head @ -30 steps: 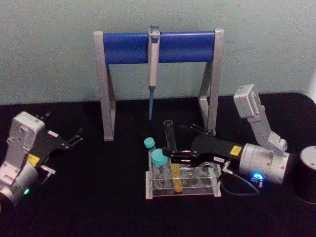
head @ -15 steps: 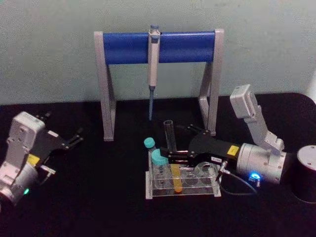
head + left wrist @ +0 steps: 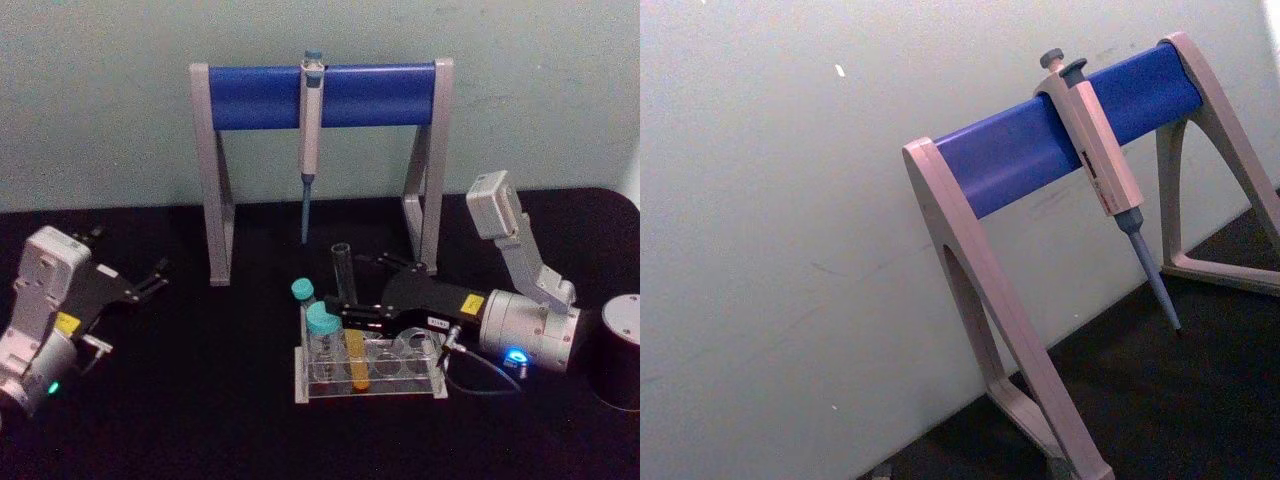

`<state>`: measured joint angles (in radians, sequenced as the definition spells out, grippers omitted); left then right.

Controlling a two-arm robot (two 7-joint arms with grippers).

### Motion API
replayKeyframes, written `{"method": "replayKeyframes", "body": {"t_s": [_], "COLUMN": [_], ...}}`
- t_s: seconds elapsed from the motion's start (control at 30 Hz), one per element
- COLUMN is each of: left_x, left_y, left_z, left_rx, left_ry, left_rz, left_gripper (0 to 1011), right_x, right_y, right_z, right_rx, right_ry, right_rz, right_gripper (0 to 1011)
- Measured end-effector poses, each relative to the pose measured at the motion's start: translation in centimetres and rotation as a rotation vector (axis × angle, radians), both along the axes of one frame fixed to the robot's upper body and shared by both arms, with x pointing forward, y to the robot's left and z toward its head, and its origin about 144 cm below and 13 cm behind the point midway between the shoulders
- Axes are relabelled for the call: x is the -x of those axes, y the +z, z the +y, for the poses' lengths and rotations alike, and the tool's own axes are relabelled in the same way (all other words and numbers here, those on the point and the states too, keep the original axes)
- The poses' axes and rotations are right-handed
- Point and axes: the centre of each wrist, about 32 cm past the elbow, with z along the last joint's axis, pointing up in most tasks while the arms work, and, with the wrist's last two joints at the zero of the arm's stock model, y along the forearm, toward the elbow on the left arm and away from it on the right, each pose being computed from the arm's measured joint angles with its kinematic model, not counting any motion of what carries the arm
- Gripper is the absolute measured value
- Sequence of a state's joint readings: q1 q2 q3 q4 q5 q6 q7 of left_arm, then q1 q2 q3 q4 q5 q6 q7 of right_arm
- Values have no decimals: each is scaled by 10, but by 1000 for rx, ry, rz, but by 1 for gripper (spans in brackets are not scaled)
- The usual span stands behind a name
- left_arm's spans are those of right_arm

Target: Pick up the test tube from the test tube rack, shake it, then place it back into the test tube rack.

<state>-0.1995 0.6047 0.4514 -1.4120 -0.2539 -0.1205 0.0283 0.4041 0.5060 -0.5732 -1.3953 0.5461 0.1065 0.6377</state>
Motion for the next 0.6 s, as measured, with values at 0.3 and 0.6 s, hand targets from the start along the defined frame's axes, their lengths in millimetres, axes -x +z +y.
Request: {"method": "replayKeyframes", "body": {"t_s": [0.3, 0.6], "left_x": [0, 0], "left_y": [0, 0], "left_z": [0, 0], "left_rx": [0, 0], "left_ry": [0, 0], "left_rz": [0, 0], "left_gripper": [1001, 1001], "right_x": [0, 0], "right_y": [0, 0], "right_z": [0, 0], "right_rx": [-1, -2], "right_ry": [0, 0], "right_rz": [0, 0], "right_gripper": [686, 382]}}
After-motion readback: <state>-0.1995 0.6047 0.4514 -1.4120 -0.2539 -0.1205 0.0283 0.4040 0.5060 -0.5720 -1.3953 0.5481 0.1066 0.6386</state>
